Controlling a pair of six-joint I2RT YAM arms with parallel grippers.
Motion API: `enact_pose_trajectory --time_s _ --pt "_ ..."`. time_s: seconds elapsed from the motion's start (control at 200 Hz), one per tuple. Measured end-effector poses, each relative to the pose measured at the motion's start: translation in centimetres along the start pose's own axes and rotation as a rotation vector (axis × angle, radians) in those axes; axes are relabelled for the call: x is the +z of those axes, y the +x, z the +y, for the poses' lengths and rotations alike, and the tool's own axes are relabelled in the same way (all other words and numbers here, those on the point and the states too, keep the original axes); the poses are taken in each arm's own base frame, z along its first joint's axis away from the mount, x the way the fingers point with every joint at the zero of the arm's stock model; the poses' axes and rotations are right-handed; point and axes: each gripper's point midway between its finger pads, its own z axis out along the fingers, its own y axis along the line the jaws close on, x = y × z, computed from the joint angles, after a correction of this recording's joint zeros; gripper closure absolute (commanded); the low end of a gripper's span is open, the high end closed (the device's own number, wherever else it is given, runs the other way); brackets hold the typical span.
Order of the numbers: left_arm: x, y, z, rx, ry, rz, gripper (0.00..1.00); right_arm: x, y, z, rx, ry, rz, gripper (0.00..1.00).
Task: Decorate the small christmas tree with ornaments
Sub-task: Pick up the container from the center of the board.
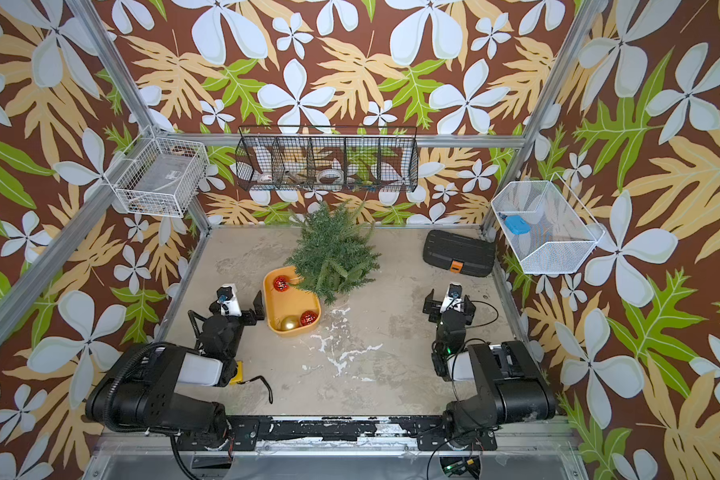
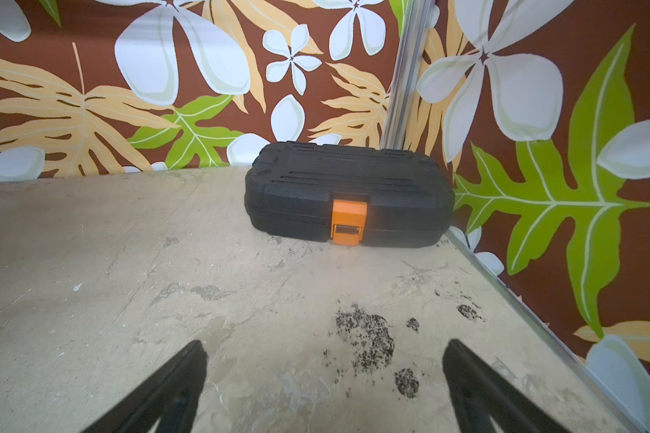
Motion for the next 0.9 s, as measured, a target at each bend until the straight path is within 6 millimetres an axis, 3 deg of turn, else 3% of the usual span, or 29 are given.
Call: enact_pose_trajectory --time_s 0.901 --pt "0.2 -0.39 0.16 -0.006 -0.009 -0.009 0.0 -0.05 0.03 -0.02 0.0 0.0 0.0 0.0"
